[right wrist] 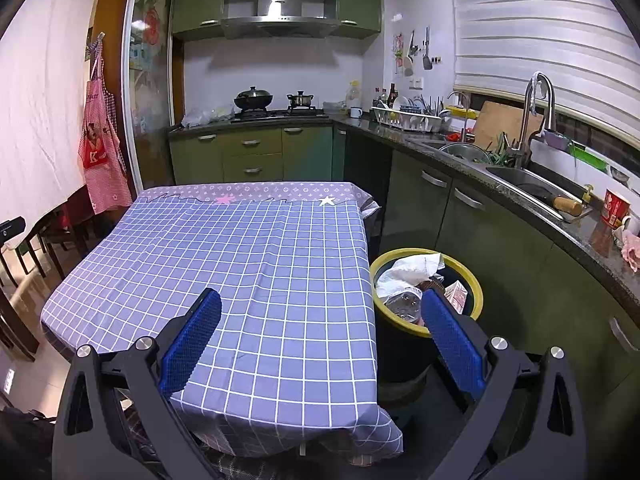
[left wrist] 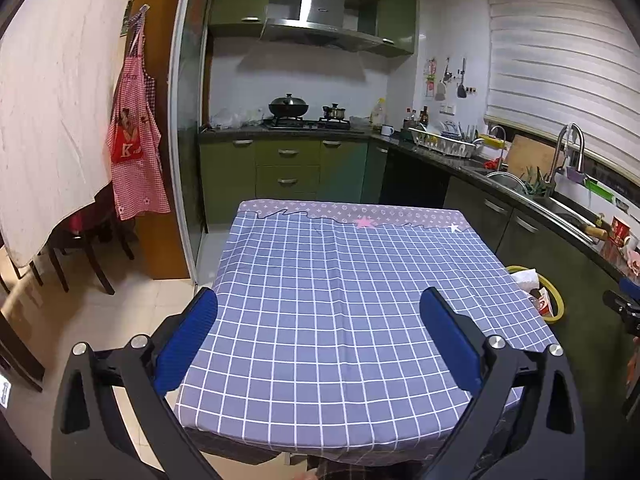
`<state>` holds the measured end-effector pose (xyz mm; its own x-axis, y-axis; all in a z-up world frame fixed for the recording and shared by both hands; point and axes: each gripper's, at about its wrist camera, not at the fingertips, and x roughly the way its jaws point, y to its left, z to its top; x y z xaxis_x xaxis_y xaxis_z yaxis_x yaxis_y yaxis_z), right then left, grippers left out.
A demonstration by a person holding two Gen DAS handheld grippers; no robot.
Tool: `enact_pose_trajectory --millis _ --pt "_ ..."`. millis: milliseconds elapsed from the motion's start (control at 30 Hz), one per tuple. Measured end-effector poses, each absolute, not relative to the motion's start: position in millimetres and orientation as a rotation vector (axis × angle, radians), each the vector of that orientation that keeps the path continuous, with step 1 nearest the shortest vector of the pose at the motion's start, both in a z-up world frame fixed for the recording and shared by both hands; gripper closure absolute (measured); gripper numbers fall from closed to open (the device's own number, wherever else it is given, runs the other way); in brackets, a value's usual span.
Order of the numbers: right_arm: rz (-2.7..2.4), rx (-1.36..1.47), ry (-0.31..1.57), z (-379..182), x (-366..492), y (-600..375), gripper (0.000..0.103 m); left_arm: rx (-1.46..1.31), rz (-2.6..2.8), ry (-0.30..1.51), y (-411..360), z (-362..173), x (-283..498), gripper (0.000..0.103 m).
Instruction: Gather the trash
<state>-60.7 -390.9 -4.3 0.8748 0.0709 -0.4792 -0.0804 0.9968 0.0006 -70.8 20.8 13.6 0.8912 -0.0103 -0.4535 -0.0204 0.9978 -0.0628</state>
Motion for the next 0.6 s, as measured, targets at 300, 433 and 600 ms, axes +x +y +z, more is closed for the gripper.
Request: enact_pose_trajectory --millis 300,433,600 --pt "0.080 -0.012 0.502 -5.9 -58.0 -394.4 0.005 -0.042 -0.016 0.476 6.7 16.4 -65.9 0.007" --pt "0.079 -0.010 0.503 -6.3 -57.1 -395.2 0.005 -0.027 -0.020 0.475 1.4 16.9 -65.2 0.007" --pt "0.079 -0.011 0.503 -6.3 -57.5 -394.8 0.005 -0.020 -0.027 0.477 -2.4 18.9 -62.7 0.007"
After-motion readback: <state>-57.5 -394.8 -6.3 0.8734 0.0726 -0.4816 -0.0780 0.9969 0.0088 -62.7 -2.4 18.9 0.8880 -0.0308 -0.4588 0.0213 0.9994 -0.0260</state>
